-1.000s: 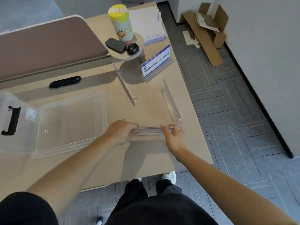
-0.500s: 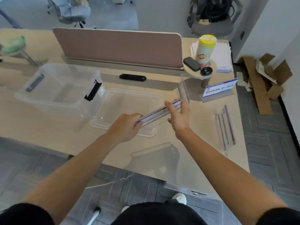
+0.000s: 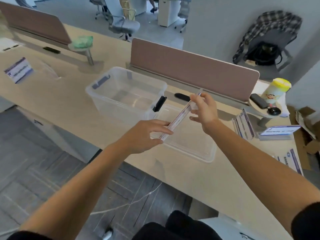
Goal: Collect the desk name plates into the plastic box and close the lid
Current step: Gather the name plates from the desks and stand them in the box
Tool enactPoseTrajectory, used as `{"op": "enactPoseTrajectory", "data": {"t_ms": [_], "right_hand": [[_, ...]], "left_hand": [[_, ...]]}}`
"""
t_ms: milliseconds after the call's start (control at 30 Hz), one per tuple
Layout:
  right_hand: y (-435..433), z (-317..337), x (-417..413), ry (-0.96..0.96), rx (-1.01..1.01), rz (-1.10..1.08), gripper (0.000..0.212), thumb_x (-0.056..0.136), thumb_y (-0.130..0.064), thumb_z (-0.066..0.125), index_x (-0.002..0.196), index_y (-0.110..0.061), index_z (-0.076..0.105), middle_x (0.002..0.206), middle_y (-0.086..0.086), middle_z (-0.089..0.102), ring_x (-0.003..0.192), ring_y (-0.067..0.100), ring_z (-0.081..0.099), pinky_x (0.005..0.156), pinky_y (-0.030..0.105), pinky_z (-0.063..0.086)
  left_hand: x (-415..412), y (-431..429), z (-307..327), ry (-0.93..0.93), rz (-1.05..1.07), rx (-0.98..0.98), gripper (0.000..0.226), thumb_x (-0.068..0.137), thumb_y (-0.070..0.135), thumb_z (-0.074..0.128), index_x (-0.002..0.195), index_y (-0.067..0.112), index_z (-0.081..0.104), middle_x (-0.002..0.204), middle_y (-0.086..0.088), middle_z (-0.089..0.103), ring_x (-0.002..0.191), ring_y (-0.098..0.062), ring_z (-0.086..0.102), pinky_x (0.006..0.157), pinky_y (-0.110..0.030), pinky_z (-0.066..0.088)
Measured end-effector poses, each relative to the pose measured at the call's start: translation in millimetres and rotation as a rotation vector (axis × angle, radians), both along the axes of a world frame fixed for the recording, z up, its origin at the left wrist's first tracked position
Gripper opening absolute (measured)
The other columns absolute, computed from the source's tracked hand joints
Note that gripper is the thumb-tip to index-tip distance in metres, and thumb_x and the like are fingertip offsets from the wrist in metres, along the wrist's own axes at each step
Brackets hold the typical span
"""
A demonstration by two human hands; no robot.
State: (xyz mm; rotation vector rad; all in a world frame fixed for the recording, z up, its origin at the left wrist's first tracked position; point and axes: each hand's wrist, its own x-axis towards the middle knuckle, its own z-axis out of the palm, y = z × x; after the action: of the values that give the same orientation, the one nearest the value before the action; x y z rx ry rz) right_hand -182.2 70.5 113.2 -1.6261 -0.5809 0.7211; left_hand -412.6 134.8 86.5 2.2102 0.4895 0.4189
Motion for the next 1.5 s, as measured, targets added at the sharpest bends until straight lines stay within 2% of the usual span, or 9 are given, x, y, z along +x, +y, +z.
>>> {"op": "enactPoseTrajectory", "data": {"t_ms": [133,300,400,500,667,800,967,1167,1500], "right_hand": [[46.3,5.3,-18.4,0.016,0.016,0.087,0.041,0.075,-0.047,0.065,0.107,-0.022,0.058,0.106,0.003,0.061,0.086,0.025,0.057,0.077,0.045,0.057],[119.6,-7.5,-29.2,0.012,0.075,0.249,0.020,0.097,-0.037,0.053,0.112,-0.026,0.049,0.097,-0.004,0.055,0.087,0.017,0.056,0.083,0.041,0.048],[162.2,-15.4,-31.6,-0.005,0.105,0.327,0.033,0.093,-0.044,0.053,0.123,-0.040,0.041,0.131,-0.005,0.049,0.111,0.020,0.055,0.093,0.042,0.048],[204.7,-16.4,-31.7,-0.002,0.118,0.338,0.052,0.084,-0.049,0.054,0.132,-0.041,0.036,0.144,-0.003,0.042,0.109,0.015,0.054,0.095,0.044,0.047],[271.7,-22.6,-32.8,-0.012,0.089,0.274,0.054,0.083,-0.043,0.060,0.134,-0.035,0.042,0.137,-0.001,0.046,0.096,0.009,0.059,0.090,0.045,0.054],[318.1,-35.2,-41.1,0.004,0.054,0.251,0.051,0.085,-0.038,0.064,0.132,-0.034,0.046,0.135,0.001,0.049,0.088,0.010,0.062,0.086,0.045,0.056],[363.9,-54.5,-55.2,0.045,-0.034,0.157,0.061,0.075,-0.040,0.064,0.134,-0.034,0.048,0.129,0.000,0.054,0.090,0.019,0.060,0.084,0.046,0.055],[402.6,-78.0,-77.7,0.181,-0.082,0.019,0.062,0.072,-0.033,0.063,0.133,-0.029,0.049,0.102,-0.008,0.056,0.085,0.023,0.056,0.078,0.043,0.051],[456.6,-164.5,-72.0,0.246,-0.198,0.086,0.058,0.065,-0.034,0.072,0.120,-0.034,0.055,0.123,-0.005,0.053,0.096,0.017,0.057,0.084,0.047,0.049]], "left_hand": [[-19.9,31.7,5.0,-0.031,0.050,0.051,0.054,0.085,0.010,0.074,0.120,0.048,0.059,0.128,0.037,0.047,0.120,0.020,0.044,0.105,-0.005,0.029],[-29.2,93.6,17.7,0.112,0.046,0.206,0.060,0.080,0.026,0.079,0.133,0.041,0.055,0.138,0.016,0.055,0.128,-0.005,0.051,0.114,-0.031,0.036],[-29.1,138.1,23.7,0.122,0.051,0.233,0.062,0.078,0.030,0.081,0.134,0.040,0.054,0.134,0.023,0.053,0.127,-0.002,0.051,0.113,-0.029,0.037],[-26.2,178.3,24.6,0.139,0.049,0.271,0.066,0.078,0.031,0.081,0.134,0.044,0.049,0.132,0.026,0.050,0.125,-0.002,0.052,0.109,-0.023,0.038],[-29.0,236.0,11.5,0.207,0.111,0.227,0.070,0.079,0.034,0.080,0.138,0.044,0.043,0.126,0.019,0.059,0.106,-0.002,0.058,0.089,-0.006,0.036],[-52.2,294.3,-13.2,0.226,0.130,0.080,0.085,0.071,0.051,0.080,0.144,0.044,0.036,0.137,0.016,0.054,0.113,-0.004,0.055,0.098,-0.025,0.046],[-88.2,383.2,-60.0,0.369,0.219,0.156,0.078,0.077,0.066,0.065,0.143,0.035,0.039,0.147,0.010,0.042,0.140,-0.016,0.029,0.114,-0.046,0.030],[-96.7,473.3,-97.4,0.422,0.258,0.142,0.071,0.082,0.057,0.066,0.143,0.032,0.041,0.152,-0.004,0.028,0.141,-0.025,0.014,0.113,-0.043,0.028],[-70.2,522.4,-153.4,0.537,0.358,0.086,0.073,0.068,0.076,0.038,0.138,0.059,0.027,0.152,0.001,0.034,0.141,-0.031,0.023,0.117,-0.046,0.016]]}}
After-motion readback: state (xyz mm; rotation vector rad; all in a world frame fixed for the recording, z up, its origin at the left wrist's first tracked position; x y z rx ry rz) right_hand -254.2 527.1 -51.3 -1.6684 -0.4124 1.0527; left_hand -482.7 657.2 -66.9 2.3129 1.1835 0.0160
